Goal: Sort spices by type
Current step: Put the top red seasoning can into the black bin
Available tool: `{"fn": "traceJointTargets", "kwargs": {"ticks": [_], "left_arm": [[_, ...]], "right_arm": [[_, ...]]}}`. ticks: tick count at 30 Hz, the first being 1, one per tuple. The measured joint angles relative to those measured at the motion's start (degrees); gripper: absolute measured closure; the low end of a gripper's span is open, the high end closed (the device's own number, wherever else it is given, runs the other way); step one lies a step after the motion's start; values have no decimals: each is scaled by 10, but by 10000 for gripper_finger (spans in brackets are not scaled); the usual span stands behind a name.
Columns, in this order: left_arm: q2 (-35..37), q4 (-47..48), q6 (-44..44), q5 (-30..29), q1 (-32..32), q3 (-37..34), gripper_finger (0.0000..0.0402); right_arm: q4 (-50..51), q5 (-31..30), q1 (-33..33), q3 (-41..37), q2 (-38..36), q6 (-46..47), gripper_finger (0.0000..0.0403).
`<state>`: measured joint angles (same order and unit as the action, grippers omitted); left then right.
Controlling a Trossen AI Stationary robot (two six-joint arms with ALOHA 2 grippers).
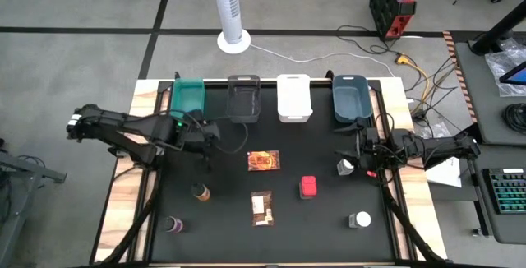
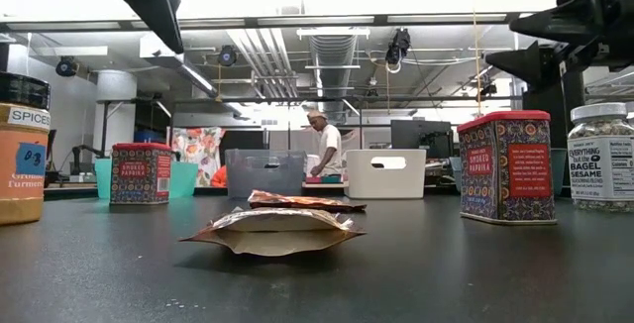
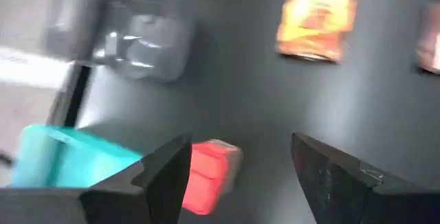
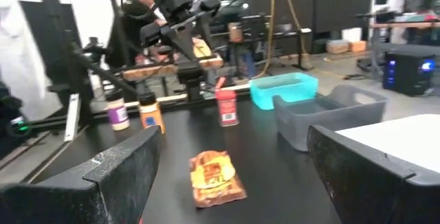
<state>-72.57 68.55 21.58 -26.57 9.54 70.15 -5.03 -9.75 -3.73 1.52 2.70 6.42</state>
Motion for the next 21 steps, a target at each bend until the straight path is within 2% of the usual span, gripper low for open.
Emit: {"fn": "traceJointTargets", "kwargs": {"ticks": [6, 9, 13, 16, 21], "left_arm": [[25, -18, -9, -5, -19, -19, 168], [24, -75, -55, -2, -19, -25, 168], [9, -155, -120, 33, -19, -32, 168], [-6, -158, -150, 66, -20, -38, 168], [-17, -120, -154, 86, -23, -58, 168]], "right_arm": [[0, -20, 0, 0, 0, -3, 48], [-2, -24, 0, 0, 0, -3, 48], [-42, -24, 0, 0, 4, -1, 48], [-86, -24, 0, 0, 18, -15, 48], [-173, -24, 0, 0, 68, -24, 48]]}}
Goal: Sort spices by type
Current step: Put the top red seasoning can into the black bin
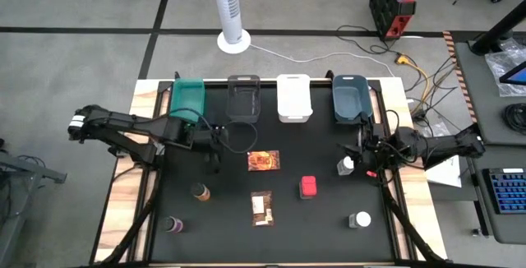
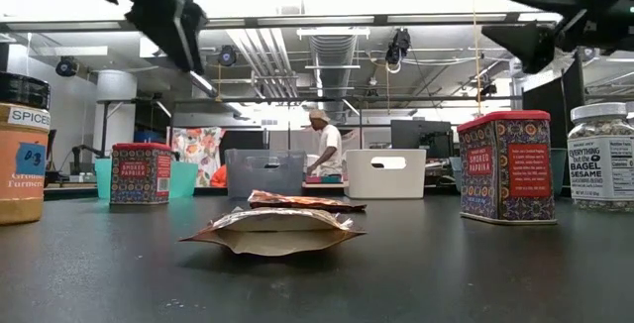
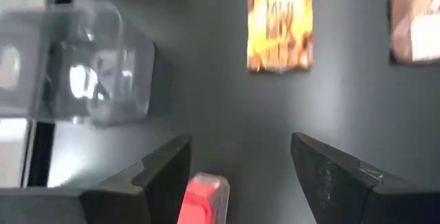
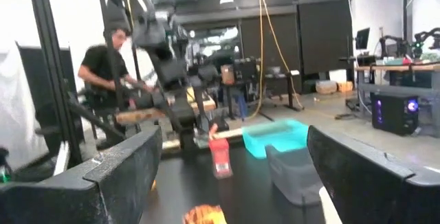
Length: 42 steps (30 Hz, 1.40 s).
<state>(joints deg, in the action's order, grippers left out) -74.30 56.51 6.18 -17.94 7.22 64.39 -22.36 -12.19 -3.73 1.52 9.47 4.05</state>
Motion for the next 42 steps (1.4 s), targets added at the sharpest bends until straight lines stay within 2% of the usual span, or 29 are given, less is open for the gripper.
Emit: {"fn": "traceJointTargets", "kwargs": {"ticks": [6, 13, 23, 30, 38, 42], "left_arm": [[8, 8, 14, 25, 1, -29, 168], [13, 40, 14, 26, -6, -40, 168], [72, 70, -14, 57, -79, -44, 168], [101, 67, -33, 87, -136, -85, 168], [98, 18, -57, 97, -141, -156, 168], [94, 11, -62, 97, -147, -166, 168]], "right_arm": [[-82, 0, 0, 2, 84, -2, 48], [-75, -15, 2, 71, 184, -2, 48], [150, -13, 62, 239, 293, 24, 48], [241, -12, 90, 280, 304, 30, 48], [241, -11, 94, 279, 293, 30, 48], [240, -11, 94, 279, 293, 36, 48]]}}
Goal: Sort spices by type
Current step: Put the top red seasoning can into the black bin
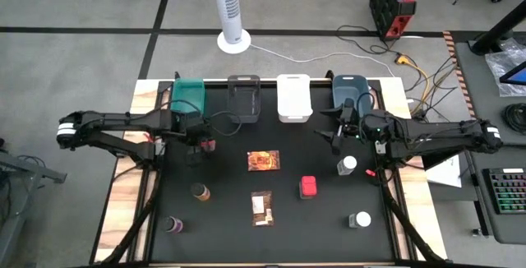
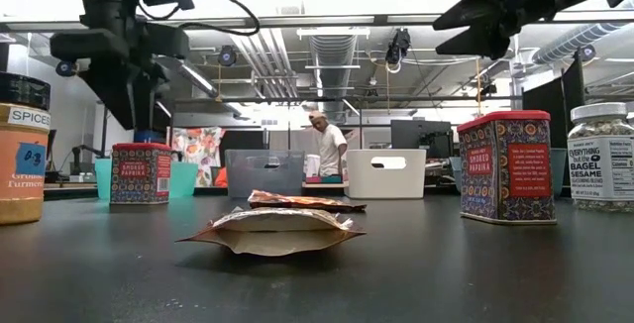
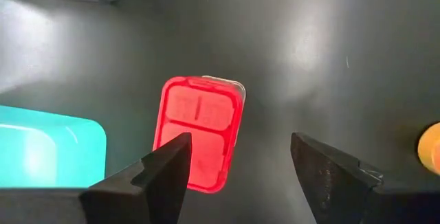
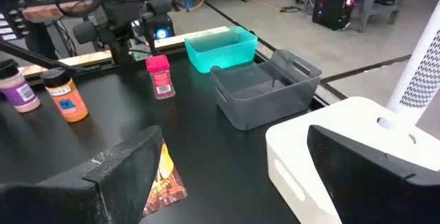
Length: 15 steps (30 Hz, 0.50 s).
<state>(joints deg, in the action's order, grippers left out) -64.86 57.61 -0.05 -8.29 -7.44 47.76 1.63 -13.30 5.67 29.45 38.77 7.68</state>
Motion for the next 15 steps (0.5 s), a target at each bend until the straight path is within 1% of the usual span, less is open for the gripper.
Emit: {"fn": "traceJointTargets", "kwargs": {"ticks": [6, 12, 15], "left_arm": [[0, -7, 20, -1, 0, 31, 168], [0, -7, 17, -1, -1, 64, 168], [0, -6, 10, 19, -1, 70, 168]], "right_arm": [[-1, 0, 0, 0, 0, 7, 48], [-1, 0, 0, 0, 0, 13, 48], [-1, 0, 0, 0, 0, 13, 48]]}}
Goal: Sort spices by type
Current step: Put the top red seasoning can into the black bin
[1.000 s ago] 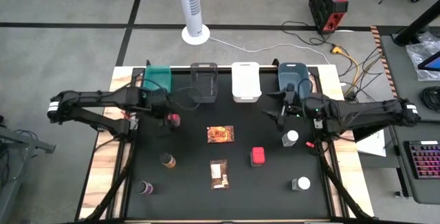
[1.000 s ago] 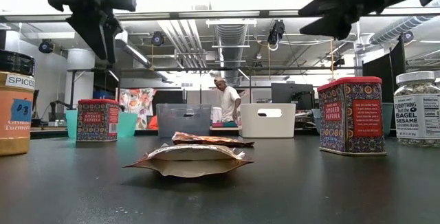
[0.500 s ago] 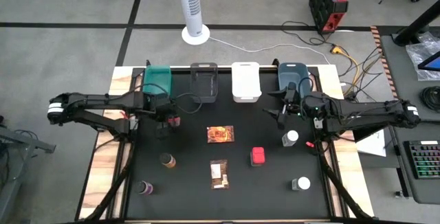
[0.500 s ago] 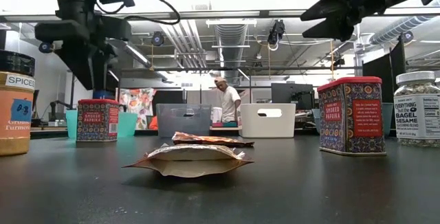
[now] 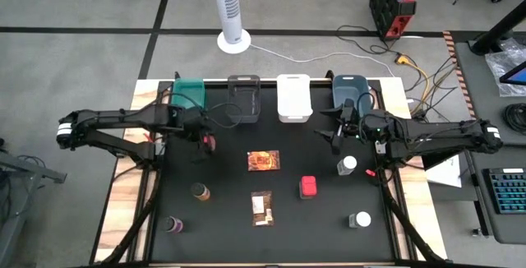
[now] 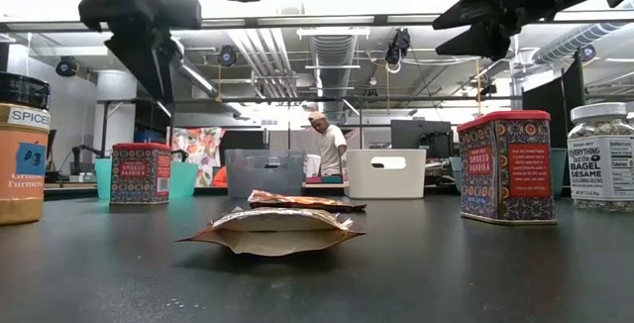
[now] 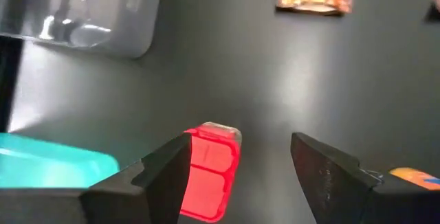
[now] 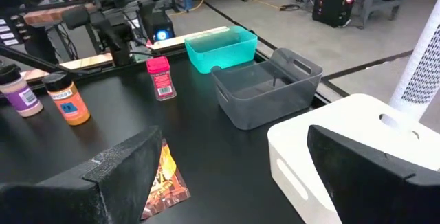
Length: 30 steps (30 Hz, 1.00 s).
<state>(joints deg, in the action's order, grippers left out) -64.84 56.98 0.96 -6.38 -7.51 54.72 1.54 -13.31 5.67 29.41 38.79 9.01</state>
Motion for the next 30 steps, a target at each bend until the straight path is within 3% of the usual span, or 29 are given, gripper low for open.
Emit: {"fn": "traceJointTargets", "kwargs": {"ticks": [6, 10, 17, 30], "left_arm": [[-8, 14, -4, 3, 1, -1, 155], [-16, 14, -4, -6, 1, -1, 112], [-28, 14, 41, -77, 1, -1, 48], [-51, 46, -19, -61, -3, -16, 45]], "right_arm": [[2, 0, 0, 0, 0, 0, 48], [3, 0, 0, 0, 0, 0, 48], [8, 0, 0, 0, 0, 0, 48], [12, 0, 0, -1, 0, 0, 48]]}}
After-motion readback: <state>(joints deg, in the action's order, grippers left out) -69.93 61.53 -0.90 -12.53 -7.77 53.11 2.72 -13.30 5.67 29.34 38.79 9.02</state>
